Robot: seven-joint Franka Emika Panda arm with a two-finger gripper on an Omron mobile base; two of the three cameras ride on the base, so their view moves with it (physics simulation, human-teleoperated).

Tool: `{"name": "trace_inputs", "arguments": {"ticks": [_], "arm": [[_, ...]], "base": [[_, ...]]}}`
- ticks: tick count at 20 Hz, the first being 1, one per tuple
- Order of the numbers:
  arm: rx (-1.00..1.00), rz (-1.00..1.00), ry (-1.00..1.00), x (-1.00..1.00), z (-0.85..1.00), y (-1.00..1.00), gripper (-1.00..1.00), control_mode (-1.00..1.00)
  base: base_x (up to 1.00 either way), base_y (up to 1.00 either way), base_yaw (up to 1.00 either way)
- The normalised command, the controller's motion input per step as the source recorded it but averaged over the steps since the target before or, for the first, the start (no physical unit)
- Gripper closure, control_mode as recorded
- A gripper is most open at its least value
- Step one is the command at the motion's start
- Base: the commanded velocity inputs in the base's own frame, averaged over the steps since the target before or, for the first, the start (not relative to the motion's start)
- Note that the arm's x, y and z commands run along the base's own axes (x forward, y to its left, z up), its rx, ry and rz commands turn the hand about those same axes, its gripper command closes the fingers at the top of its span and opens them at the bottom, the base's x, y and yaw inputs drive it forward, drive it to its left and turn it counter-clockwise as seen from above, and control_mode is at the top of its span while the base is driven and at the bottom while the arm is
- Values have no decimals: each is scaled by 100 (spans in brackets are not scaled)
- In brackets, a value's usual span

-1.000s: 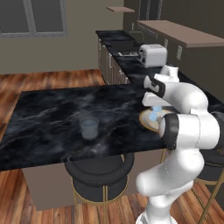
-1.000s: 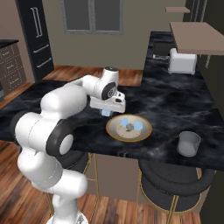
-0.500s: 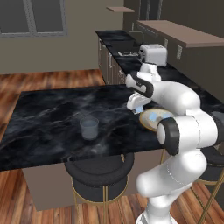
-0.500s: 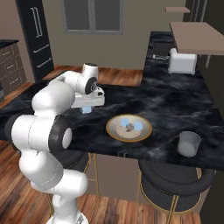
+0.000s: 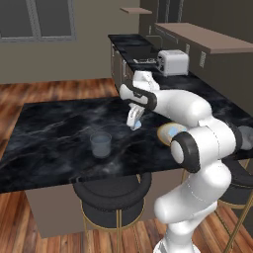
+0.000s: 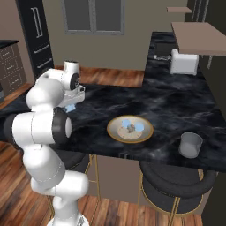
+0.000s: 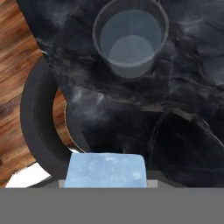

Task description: There are four ice cubes in the ice bowl. Place two ice cubes in each glass of water.

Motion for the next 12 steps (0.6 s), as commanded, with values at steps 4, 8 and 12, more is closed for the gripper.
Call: {"name": "trace_inputs", "arguments": {"ticks": [4,8,12], "arm": [[0,26,0,17,0,72,100,-100],[0,18,0,42,-2,68,100,-100],[0,7,0,35,-16,53,100,-100]], "base": [[0,0,0],[0,0,0],[0,0,0]]}}
